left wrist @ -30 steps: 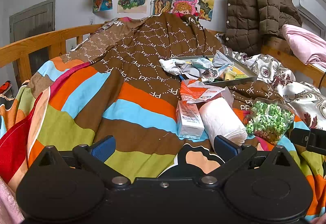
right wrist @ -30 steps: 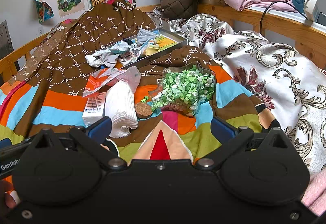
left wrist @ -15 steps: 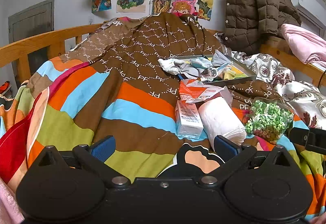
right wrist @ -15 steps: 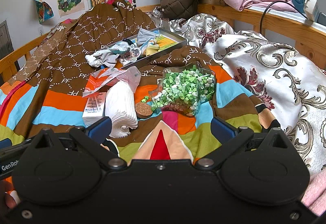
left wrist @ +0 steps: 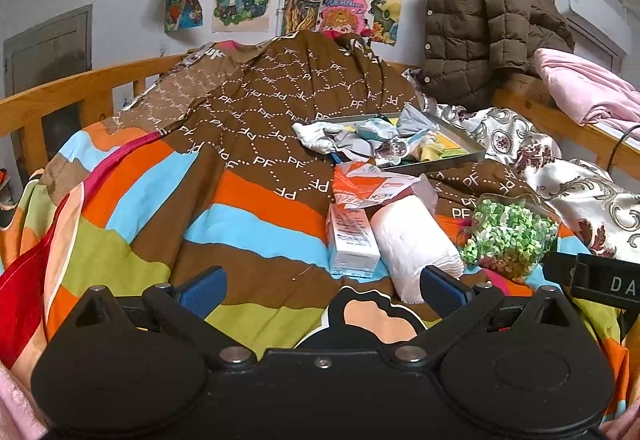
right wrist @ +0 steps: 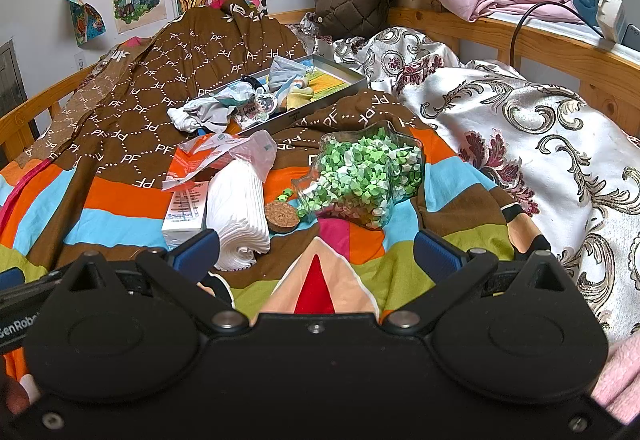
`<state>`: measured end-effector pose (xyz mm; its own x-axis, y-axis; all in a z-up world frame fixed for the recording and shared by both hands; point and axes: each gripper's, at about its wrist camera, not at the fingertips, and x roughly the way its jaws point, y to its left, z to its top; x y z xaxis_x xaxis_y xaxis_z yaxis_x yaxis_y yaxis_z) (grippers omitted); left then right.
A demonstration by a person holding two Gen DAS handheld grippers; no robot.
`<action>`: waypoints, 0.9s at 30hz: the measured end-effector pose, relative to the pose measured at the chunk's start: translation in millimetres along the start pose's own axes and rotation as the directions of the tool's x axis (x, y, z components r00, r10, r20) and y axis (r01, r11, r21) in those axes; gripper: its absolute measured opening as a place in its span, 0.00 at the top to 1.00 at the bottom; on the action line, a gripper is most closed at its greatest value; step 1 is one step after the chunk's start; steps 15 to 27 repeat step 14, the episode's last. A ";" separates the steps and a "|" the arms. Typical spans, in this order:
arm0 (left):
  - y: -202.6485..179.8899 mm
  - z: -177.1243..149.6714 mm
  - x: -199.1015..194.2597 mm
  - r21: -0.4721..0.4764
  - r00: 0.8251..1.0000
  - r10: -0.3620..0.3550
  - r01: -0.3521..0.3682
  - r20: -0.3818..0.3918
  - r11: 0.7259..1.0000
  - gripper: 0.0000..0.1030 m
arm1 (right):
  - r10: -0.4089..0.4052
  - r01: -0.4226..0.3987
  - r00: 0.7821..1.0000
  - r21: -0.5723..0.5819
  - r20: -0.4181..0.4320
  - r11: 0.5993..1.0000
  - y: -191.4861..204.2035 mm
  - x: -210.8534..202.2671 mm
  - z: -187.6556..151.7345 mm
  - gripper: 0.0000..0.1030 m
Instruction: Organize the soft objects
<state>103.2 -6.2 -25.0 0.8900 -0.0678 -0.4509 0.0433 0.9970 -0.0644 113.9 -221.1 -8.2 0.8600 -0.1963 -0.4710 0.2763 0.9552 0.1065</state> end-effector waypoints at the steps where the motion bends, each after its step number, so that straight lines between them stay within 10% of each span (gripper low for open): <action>1: 0.0 -0.1 -0.5 0.005 1.000 -0.001 0.001 -0.001 1.000 0.01 | 0.000 0.000 1.000 0.000 0.000 1.000 -0.1 0.0 0.0 0.01; 27: -3.7 5.1 -1.0 0.030 1.000 -0.005 0.005 -0.005 1.000 0.01 | -0.001 0.001 1.000 0.001 0.000 1.000 1.0 -0.1 -0.3 0.01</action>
